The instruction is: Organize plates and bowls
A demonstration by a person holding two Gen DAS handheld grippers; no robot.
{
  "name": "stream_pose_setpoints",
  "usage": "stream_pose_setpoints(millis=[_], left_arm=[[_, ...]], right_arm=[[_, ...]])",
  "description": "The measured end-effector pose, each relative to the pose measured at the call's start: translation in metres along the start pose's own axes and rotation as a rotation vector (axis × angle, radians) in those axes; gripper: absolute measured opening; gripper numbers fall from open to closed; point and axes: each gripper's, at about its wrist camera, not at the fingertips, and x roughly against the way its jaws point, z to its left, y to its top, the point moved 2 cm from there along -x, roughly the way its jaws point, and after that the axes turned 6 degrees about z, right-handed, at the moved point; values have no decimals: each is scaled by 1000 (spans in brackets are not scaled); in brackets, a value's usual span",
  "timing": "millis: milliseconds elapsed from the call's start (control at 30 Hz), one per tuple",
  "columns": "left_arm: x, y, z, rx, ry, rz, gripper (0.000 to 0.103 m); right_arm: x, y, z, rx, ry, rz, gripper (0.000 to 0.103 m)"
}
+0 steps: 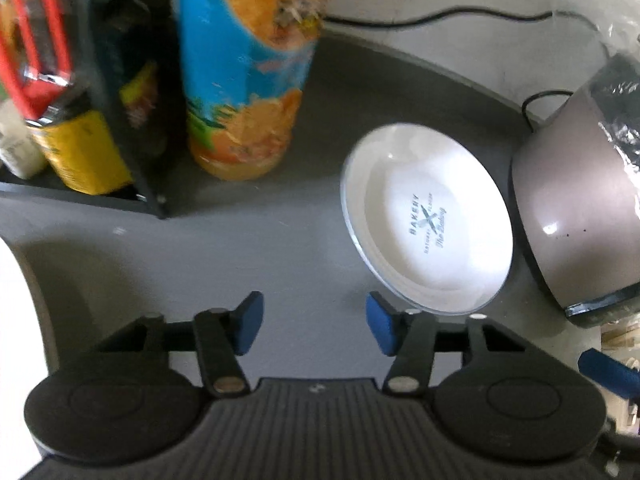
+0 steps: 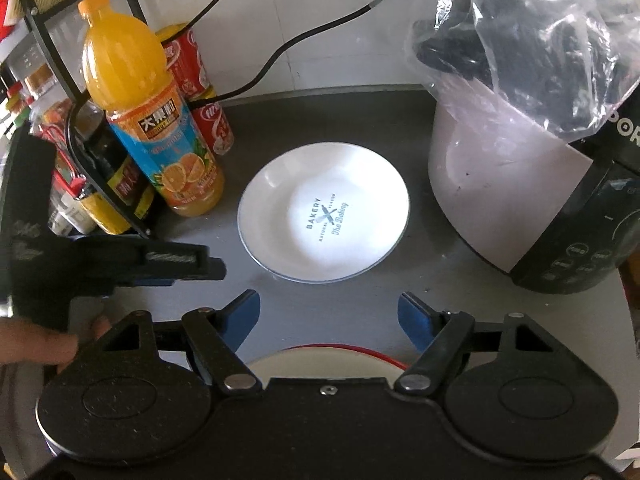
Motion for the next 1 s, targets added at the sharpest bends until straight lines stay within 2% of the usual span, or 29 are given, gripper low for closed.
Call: stream_pose_setpoints(millis=[200, 367, 800, 867, 1000], left_arm=[[-17, -2, -15, 1, -30, 7, 46], [-21, -1, -21, 12, -51, -23, 46], [-36, 8, -23, 39, -56, -21, 38], [-34, 7, -21, 30, -65, -21, 36], [-31, 5, -17, -10, -37, -20, 30]], right_arm=[[-5, -1, -2, 26, -11, 7, 71], [-9, 1, -7, 17, -24, -1, 71], [-15, 2, -14, -21, -23, 5, 71], [-15, 2, -12, -23, -14, 5, 71], [-16, 4, -7, -7, -7, 9, 71]])
